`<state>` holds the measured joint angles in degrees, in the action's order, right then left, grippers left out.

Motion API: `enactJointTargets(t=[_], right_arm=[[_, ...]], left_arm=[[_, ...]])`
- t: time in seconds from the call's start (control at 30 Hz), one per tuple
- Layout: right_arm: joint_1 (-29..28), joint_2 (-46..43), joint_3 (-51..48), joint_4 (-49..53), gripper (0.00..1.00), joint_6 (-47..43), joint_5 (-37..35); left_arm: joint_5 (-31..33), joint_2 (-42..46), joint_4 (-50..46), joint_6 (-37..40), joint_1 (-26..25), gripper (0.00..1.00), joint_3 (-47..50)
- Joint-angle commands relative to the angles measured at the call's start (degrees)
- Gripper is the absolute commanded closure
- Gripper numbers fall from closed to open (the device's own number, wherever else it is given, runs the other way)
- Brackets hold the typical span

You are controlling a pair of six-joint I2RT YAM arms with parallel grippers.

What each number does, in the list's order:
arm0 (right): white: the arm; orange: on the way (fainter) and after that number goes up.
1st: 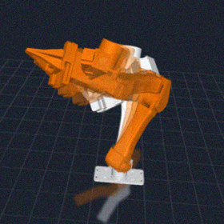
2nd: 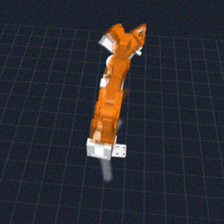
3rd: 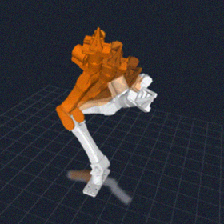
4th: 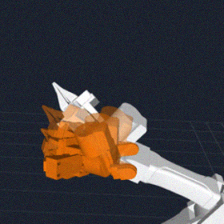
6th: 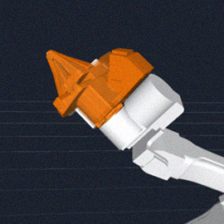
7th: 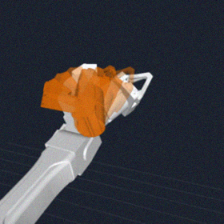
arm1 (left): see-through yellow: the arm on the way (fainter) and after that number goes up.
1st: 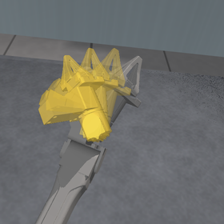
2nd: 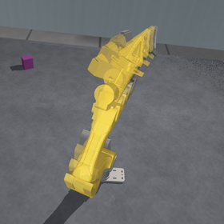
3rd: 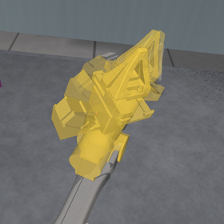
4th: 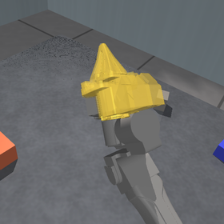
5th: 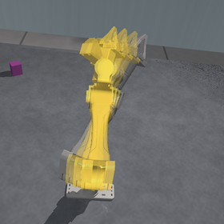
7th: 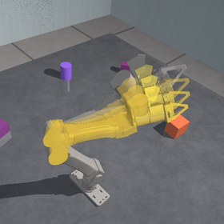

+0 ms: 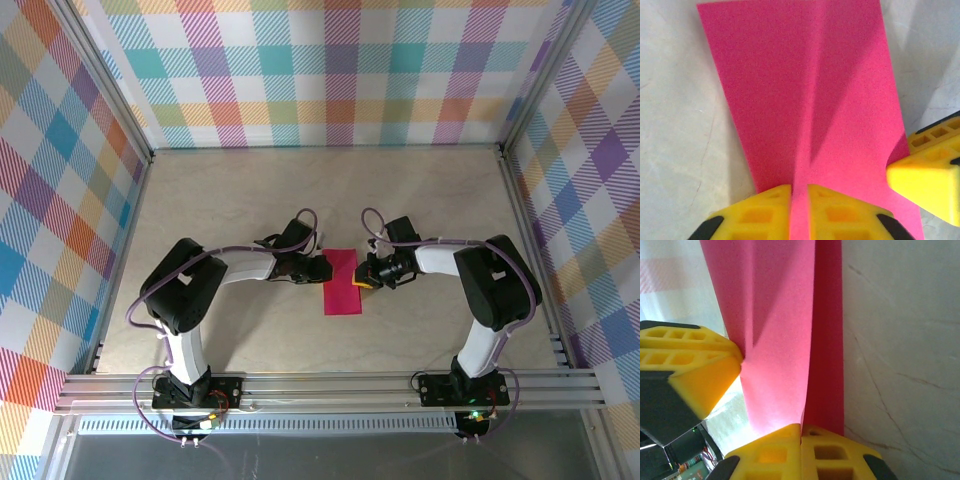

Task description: Fold a paper plane with a square sheet of paper (fold left side to right side)

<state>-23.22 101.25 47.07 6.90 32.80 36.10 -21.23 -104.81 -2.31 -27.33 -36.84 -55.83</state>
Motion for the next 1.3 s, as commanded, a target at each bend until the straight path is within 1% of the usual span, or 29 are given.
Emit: enactJointTargets(t=[0.0,0.13,0.27,0.37,0.43,0.57,0.7,0.77,0.87,0.97,1.27], right_arm=[[0.4,-1.9,-0.8,0.1,0.95,1.7,2.5],[0.4,-2.5,-1.0,0.0,0.95,3.7,3.3],[0.4,-2.9,-0.8,0.3,0.95,4.7,3.8],[0.4,-2.9,-0.6,0.3,0.95,5.4,4.2],[0.3,-2.6,-0.5,0.2,0.94,5.7,4.3],[0.4,-2.1,-0.3,-0.1,0.94,6.0,4.8],[0.4,-2.0,-0.3,-0.2,0.94,5.9,5.1],[0.4,-2.1,-0.4,0.0,0.94,5.6,5.2],[0.4,-2.1,-0.5,0.0,0.94,5.4,5.5],[0.4,-2.0,-0.7,-0.6,0.93,5.7,5.7],[0.4,-1.5,-1.0,-1.9,0.93,6.2,6.4]], left_arm=[[1.3,5.3,-0.7,2.7,-0.7,0.68,0.7],[1.7,11.5,4.6,4.3,-1.7,0.58,7.0],[5.6,18.4,6.2,8.2,-5.3,0.52,12.9],[11.2,22.9,4.8,12.0,-11.1,0.47,15.3],[15.6,24.0,2.9,14.2,-15.5,0.46,15.3],[23.9,21.8,-0.4,16.2,-23.5,0.46,12.6],[30.4,17.2,-1.3,17.6,-28.6,0.44,8.9],[34.9,14.6,-2.6,18.3,-30.7,0.42,6.4],[39.2,11.9,-3.7,19.2,-32.4,0.39,3.6],[41.4,9.6,-4.5,19.3,-32.5,0.38,1.8],[43.4,3.8,-7.0,20.7,-32.7,0.38,-2.2]])
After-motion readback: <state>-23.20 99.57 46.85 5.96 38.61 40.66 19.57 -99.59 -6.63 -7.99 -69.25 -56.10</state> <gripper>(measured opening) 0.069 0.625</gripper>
